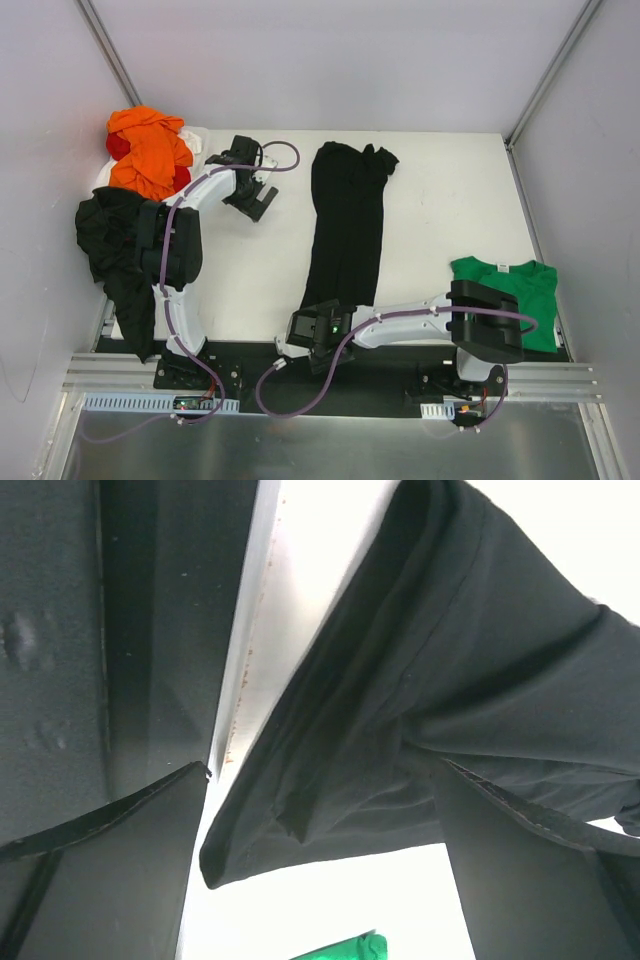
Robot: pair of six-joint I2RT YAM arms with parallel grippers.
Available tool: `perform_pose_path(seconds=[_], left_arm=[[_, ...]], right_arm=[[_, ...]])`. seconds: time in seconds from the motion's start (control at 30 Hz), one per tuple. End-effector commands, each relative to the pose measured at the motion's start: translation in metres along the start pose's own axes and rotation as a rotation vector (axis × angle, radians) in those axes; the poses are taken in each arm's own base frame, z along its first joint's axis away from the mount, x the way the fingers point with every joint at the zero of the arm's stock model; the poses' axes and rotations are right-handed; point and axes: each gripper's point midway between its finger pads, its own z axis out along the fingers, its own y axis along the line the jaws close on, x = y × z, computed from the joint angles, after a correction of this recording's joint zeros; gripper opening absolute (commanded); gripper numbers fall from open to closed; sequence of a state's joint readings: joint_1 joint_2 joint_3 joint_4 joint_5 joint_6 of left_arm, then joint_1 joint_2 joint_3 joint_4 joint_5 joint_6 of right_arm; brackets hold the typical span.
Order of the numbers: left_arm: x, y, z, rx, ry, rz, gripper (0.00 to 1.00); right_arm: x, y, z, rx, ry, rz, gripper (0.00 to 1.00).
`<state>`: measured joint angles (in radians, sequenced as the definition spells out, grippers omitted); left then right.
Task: Fold and stack the t-shirts
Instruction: Grab the bottom of the folded rectangular tshirt with right arm
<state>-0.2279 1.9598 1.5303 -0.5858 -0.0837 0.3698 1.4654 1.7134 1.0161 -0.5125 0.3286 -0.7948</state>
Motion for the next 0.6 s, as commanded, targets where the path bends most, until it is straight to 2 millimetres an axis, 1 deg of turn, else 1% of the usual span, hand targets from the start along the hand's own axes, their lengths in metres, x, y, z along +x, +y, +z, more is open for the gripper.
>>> perform_pose_path(seconds=[0.0, 0.37, 0.57], left_arm=[[0.004, 0.0, 0.003, -0.001, 0.014, 0.012, 0.99], [0.006, -0.001, 0.007, 0.006, 0.023, 0.018, 0.99], [0.009, -0.002, 0.01, 0.007, 0.032, 0.017, 0.99]], right_arm=[[0.002, -0.002, 0.002, -0.009, -0.006, 0.014, 0.99], [0.016, -0.013, 0.01, -0.036, 0.005, 0.033, 0.95], [0.021, -0.02, 0.011, -0.048, -0.003, 0.041, 0.94]])
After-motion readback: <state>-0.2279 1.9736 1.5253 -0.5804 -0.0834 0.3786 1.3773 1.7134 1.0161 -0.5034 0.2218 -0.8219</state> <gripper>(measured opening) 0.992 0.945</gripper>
